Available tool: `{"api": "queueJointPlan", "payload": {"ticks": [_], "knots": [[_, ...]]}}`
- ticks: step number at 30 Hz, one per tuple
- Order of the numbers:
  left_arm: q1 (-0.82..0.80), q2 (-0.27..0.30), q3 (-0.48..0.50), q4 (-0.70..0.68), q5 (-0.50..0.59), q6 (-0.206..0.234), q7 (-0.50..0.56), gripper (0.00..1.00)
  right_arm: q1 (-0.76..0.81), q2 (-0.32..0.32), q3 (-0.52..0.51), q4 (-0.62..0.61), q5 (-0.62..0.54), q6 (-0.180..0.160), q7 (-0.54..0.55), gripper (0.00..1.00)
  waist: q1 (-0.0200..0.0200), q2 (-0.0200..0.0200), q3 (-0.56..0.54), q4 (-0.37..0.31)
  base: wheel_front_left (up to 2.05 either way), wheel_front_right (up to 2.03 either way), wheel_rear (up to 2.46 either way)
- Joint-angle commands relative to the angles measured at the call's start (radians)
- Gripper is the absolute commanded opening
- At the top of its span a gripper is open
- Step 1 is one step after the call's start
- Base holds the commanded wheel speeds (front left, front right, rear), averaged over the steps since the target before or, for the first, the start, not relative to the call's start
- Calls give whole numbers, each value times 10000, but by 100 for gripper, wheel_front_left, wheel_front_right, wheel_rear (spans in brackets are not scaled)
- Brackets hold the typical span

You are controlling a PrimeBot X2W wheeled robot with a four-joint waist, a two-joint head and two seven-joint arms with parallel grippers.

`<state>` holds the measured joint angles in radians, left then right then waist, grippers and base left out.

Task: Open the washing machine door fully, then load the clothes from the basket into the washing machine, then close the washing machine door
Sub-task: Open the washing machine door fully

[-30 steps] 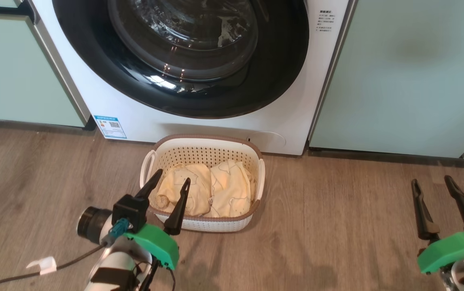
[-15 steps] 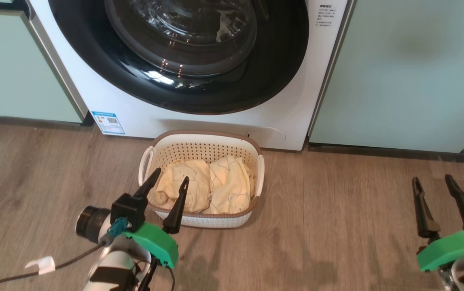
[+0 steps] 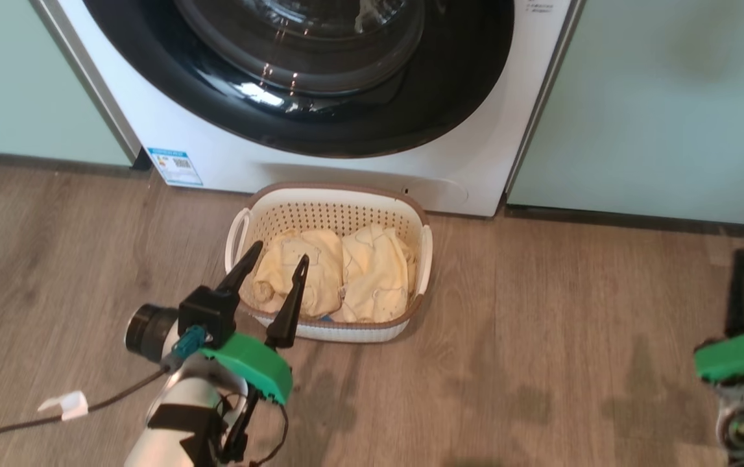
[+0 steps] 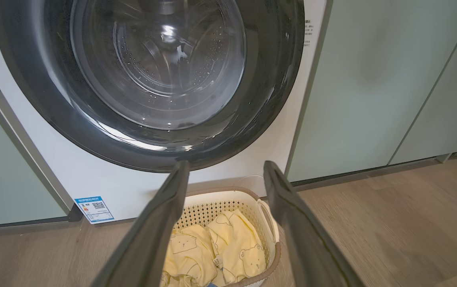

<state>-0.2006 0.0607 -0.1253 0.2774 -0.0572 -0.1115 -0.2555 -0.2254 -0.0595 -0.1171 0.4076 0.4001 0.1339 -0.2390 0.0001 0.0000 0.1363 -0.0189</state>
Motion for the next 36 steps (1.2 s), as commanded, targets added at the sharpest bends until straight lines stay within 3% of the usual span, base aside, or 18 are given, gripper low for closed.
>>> {"api": "queueJointPlan", "payload": {"ticks": [1,8,9,15,25,36], "knots": [[-530,92,370,-300,-30,26,-63,100,-599,-75,280,-283,753,-32,139,0,-1,0,147,75,0,0,0],[-976,58,228,-370,23,-8,-63,100,-1441,-72,125,-585,4941,-32,1208,0,-1,0,702,348,0,0,0],[-1123,39,145,-397,28,-18,-63,100,-1777,-43,-71,-637,6353,-32,1754,0,-1,0,899,448,0,0,0],[-1548,-18,-121,-477,-9,-43,-63,100,-3111,21,-907,-47,9680,-32,3407,0,-1,0,1531,776,0,0,0],[-2117,-80,-493,-524,-191,-50,-63,100,-5470,-91,-1316,1591,11839,-32,5417,0,-1,0,2382,1377,0,0,0],[-2536,-102,-1160,-505,-696,74,-63,100,-8504,-753,-1008,3991,12494,-32,6820,0,-1,0,3030,2050,0,0,0]]}}
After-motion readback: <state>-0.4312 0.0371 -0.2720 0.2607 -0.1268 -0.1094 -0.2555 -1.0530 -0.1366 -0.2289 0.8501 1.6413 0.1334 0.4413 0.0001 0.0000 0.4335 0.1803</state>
